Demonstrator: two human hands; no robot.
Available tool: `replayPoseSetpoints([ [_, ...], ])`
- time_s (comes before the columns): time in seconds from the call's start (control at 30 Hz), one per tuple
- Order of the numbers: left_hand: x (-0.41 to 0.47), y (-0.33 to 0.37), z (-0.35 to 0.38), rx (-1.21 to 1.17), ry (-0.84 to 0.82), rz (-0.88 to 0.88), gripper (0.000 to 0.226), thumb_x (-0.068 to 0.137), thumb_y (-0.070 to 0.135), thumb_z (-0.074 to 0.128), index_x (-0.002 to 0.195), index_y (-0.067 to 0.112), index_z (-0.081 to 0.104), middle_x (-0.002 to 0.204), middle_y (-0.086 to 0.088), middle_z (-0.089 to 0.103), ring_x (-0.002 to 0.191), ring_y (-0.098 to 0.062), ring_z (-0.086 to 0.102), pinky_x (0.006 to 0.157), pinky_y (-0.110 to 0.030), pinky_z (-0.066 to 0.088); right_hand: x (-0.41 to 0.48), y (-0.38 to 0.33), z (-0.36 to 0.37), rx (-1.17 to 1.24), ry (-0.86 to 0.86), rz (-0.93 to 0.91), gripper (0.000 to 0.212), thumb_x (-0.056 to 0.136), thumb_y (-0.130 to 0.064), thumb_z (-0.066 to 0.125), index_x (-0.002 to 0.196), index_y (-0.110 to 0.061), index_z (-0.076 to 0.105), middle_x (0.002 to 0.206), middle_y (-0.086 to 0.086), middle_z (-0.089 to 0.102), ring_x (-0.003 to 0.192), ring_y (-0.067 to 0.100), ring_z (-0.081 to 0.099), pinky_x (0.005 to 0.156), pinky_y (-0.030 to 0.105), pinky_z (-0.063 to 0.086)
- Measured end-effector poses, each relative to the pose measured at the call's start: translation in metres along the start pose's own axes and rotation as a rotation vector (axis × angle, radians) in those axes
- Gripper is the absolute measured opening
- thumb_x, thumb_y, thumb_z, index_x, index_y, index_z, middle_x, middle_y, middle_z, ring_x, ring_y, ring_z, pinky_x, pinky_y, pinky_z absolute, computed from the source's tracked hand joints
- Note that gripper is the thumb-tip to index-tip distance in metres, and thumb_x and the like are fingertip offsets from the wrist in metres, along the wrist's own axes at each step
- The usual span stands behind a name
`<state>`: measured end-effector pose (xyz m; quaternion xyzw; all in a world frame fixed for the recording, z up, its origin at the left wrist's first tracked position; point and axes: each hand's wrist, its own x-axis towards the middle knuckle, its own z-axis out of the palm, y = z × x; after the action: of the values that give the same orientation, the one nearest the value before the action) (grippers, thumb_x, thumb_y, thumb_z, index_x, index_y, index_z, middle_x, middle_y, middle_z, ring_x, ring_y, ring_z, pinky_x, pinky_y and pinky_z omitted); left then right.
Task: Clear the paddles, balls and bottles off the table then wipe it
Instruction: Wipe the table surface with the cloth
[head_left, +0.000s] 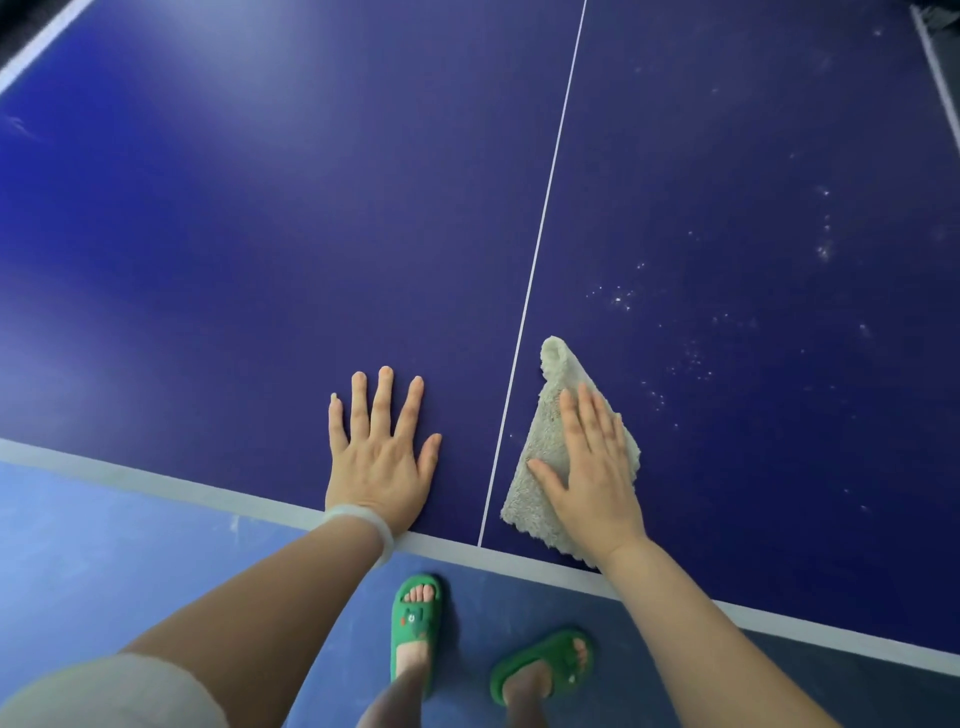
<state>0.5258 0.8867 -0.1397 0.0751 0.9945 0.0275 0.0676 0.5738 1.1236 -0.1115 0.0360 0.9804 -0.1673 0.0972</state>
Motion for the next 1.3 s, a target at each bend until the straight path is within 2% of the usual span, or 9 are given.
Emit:
replayPoseSetpoints([
  [0.07,0.000,0.000,0.000,-0.006,0.002,0.003,0.068,0.097,0.058,0.009,0.158,0.028,0.011,0.164,-0.007,0.013,0.152,-0.033,-0.001,0.121,-0.054,0.000,-0.001,0.000,-0.004,0.001,-0.022,-0.003,0.081,0.097,-0.060,0.039,0.158,-0.026,-0.002,0.165,-0.008,-0.011,0.150,0.007,-0.017,0.124,0.037,-0.004],
  [0.2,0.000,0.001,0.000,-0.014,0.007,-0.003,0.068,0.096,0.058,0.010,0.157,0.028,0.013,0.164,-0.007,0.015,0.152,-0.033,0.001,0.121,-0.055,0.002,0.028,0.001,-0.027,0.137,0.140,0.128,0.047,0.097,-0.044,0.054,0.139,-0.024,0.051,0.143,-0.005,0.045,0.132,0.015,0.034,0.113,0.036,0.024],
  [0.33,0.001,0.000,0.001,-0.005,0.000,-0.003,0.069,0.096,0.059,0.007,0.158,0.029,0.010,0.164,-0.007,0.012,0.152,-0.033,-0.002,0.121,-0.055,0.001,0.058,0.011,-0.046,0.295,0.061,0.364,0.030,0.091,-0.020,0.066,0.120,-0.015,0.059,0.120,0.001,0.050,0.110,0.020,0.051,0.093,0.035,0.047],
  [0.53,-0.001,0.000,0.002,-0.009,0.015,-0.004,0.068,0.096,0.058,0.012,0.157,0.027,0.018,0.163,-0.008,0.020,0.151,-0.034,0.006,0.120,-0.056,0.007,0.062,0.012,-0.052,0.428,0.035,0.359,0.018,0.084,-0.016,0.076,0.094,-0.017,0.061,0.097,-0.002,0.055,0.085,0.013,0.055,0.066,0.014,0.038],
  [0.77,0.000,0.000,0.003,-0.012,0.025,0.001,0.068,0.097,0.057,0.015,0.156,0.026,0.023,0.161,-0.009,0.024,0.151,-0.034,0.009,0.120,-0.056,0.009,0.057,0.014,-0.062,0.672,-0.070,0.296,0.026,0.086,-0.010,0.070,0.080,-0.016,0.046,0.076,0.002,0.048,0.065,0.011,0.040,0.056,0.020,0.037],
  [0.93,0.000,0.000,0.004,-0.015,0.035,-0.004,0.068,0.096,0.057,0.016,0.155,0.026,0.025,0.161,-0.009,0.025,0.151,-0.034,0.010,0.120,-0.056,0.009,0.058,0.020,-0.070,0.909,-0.256,0.354,0.022,0.085,-0.001,0.067,0.085,-0.013,0.049,0.084,0.008,0.062,0.074,0.023,0.061,0.069,0.040,0.049],
  [1.07,0.000,-0.001,0.007,-0.022,0.046,-0.001,0.067,0.097,0.058,0.015,0.156,0.026,0.025,0.161,-0.009,0.025,0.151,-0.034,0.010,0.120,-0.056,0.009,0.060,0.021,-0.077,1.272,-0.380,0.394,0.011,0.094,-0.002,0.057,0.102,-0.008,0.058,0.092,0.007,0.068,0.081,0.020,0.065,0.072,0.035,0.054],
  [1.2,-0.001,-0.001,0.007,-0.018,0.053,-0.002,0.067,0.097,0.057,0.015,0.156,0.026,0.024,0.161,-0.009,0.025,0.151,-0.034,0.010,0.120,-0.056,0.010,0.062,0.023,-0.074,1.210,-0.355,0.395,0.018,0.099,-0.006,0.049,0.108,-0.007,0.065,0.098,0.008,0.069,0.082,0.019,0.064,0.075,0.034,0.053],
  [1.3,-0.001,-0.001,0.008,-0.016,0.049,-0.006,0.067,0.097,0.057,0.014,0.156,0.027,0.023,0.161,-0.008,0.024,0.151,-0.034,0.009,0.120,-0.056,0.009,0.064,0.021,-0.069,1.225,-0.391,0.338,0.034,0.097,-0.001,0.055,0.126,-0.016,0.061,0.120,0.004,0.070,0.108,0.020,0.068,0.093,0.037,0.055],
])
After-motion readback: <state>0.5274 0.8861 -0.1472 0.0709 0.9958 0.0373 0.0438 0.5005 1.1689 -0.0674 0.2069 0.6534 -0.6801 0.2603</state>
